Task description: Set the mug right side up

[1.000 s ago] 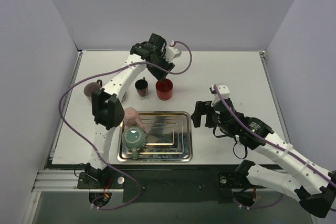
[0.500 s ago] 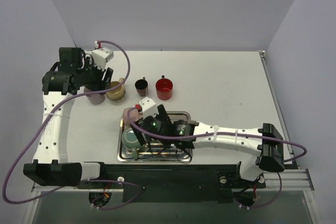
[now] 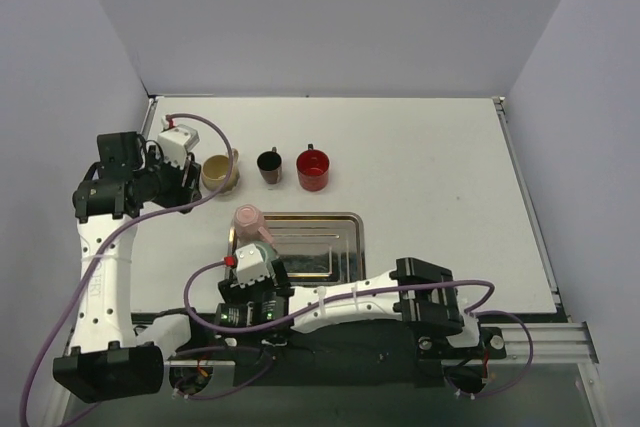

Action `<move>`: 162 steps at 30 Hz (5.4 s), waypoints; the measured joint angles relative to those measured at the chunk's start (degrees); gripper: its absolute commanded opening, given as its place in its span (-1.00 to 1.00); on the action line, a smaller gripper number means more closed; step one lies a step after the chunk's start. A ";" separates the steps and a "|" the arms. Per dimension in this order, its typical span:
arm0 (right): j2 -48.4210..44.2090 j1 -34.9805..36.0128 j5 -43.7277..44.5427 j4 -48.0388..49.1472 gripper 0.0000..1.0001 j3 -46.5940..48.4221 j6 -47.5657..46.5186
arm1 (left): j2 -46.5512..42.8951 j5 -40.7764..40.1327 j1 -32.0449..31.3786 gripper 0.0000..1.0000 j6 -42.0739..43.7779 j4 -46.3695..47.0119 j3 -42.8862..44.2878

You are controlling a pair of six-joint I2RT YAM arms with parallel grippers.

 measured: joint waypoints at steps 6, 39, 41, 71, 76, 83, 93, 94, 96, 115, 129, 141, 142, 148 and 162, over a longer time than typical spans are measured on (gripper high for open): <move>2.56 -3.17 0.81 0.55 0.47 0.07 5.35 | -4.55 2.14 0.00 0.37 0.17 1.14 -1.14; -42.32 -13.73 -25.53 4.87 -1.00 -29.20 -6.80 | -8.72 7.06 -15.41 0.47 30.86 -7.80 8.68; -44.89 -16.04 -26.49 4.83 -1.00 -30.58 -7.45 | -10.01 7.06 -15.52 0.47 33.16 -7.69 8.94; -63.39 -26.21 -2.58 21.38 -1.00 -37.64 1.09 | -8.57 -44.61 -81.88 0.73 30.03 61.96 -28.83; -64.41 -26.21 -1.90 22.97 -1.00 -37.73 1.09 | -5.99 -47.01 -81.70 0.70 33.94 69.29 -30.14; -64.46 -26.21 -2.80 24.85 -1.00 -39.34 1.99 | -3.13 -47.10 -78.60 0.64 37.18 72.43 -29.51; -64.43 -26.43 -5.86 30.05 -1.00 -41.62 5.27 | 0.70 -45.42 -72.72 -0.09 38.47 71.65 -25.81; -64.43 -26.43 -5.90 30.18 -1.00 -41.68 5.44 | 0.94 -45.05 -72.50 -0.42 38.73 71.49 -25.70; -64.43 -26.43 -6.84 31.26 -1.00 -42.38 6.97 | 1.36 -44.57 -71.73 -1.00 38.66 72.02 -25.33; -72.39 -29.57 -6.36 18.16 0.76 -39.52 -11.19 | 10.58 -39.34 -49.62 -1.00 24.81 31.61 -2.62; -62.97 -32.48 -30.64 17.09 0.76 -39.15 -28.96 | 7.65 -30.67 -13.09 -1.00 2.93 -4.20 2.84; -40.19 -30.84 -48.11 27.69 0.74 -36.87 -42.77 | 12.22 -21.55 10.21 -1.00 13.68 -2.05 -11.61; -37.20 -30.34 -48.11 27.93 0.71 -35.58 -44.19 | 14.14 -20.87 11.17 -1.00 14.75 -0.59 -11.82; -20.96 -28.76 -47.60 29.35 0.68 -25.73 -51.80 | 22.34 -17.99 13.62 -1.00 21.11 8.17 -12.52; 1.25 -31.04 -48.50 27.19 -0.11 -6.58 -58.82 | 30.16 -12.90 14.08 -0.27 32.09 12.68 -11.78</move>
